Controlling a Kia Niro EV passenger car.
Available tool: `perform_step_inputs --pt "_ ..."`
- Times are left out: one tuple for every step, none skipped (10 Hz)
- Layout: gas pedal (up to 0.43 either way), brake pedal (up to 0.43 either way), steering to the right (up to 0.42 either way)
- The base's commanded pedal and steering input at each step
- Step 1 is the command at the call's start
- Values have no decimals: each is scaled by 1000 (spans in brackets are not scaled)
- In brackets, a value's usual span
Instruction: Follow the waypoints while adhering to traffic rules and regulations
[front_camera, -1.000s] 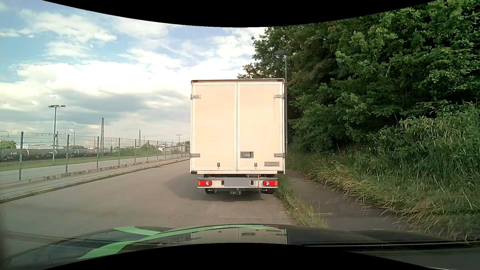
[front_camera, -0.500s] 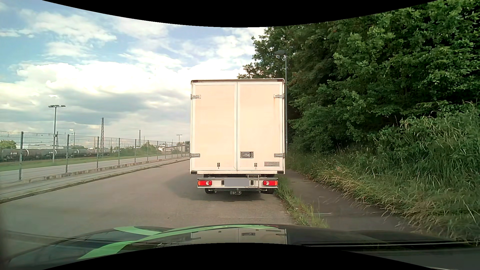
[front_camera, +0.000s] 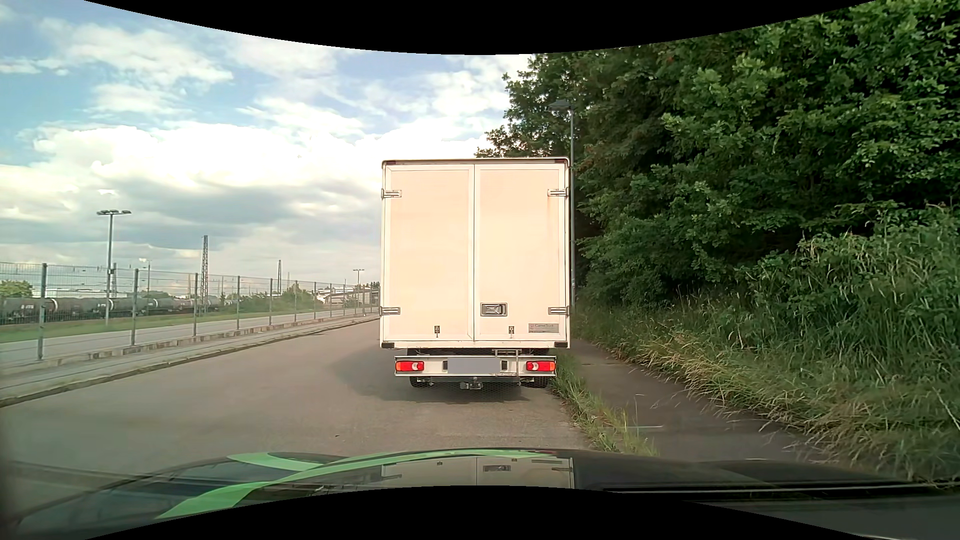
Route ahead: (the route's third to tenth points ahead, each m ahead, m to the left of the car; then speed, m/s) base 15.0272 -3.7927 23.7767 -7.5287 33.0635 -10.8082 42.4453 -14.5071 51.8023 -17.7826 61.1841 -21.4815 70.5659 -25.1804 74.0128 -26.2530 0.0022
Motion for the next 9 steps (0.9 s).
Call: perform_step_inputs --pt "0 98 -169" --pt "0 98 -174" --pt "0 98 -175" --pt "0 98 -175" --pt "0 104 -175" --pt "0 110 -175" --pt "0 110 -175" --pt "0 116 -175" --pt "0 122 -174"
